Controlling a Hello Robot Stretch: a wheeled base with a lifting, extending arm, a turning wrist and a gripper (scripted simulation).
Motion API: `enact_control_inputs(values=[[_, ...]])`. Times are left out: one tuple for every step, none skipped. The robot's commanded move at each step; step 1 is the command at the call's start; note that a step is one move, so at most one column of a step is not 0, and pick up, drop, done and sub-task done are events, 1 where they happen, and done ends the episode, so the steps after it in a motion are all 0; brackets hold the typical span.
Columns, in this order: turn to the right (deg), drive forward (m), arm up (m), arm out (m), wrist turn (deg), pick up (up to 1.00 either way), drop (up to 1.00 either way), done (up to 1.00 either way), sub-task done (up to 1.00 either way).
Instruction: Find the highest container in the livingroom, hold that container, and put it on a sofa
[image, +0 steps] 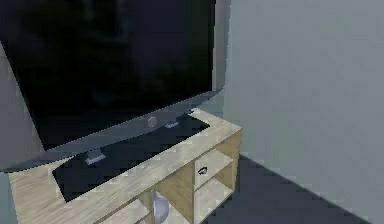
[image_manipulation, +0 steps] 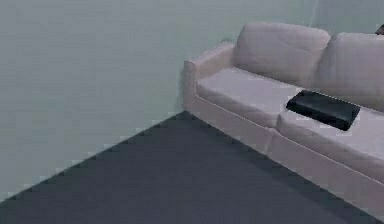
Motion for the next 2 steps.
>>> enact_control_inputs(values=[[15.0,0.0,0.0,0.0,0.0,0.0,0.0,0.0,0.0],[0.0,0.1,0.0,0.0,0.0,0.0,0.0,0.0,0.0]])
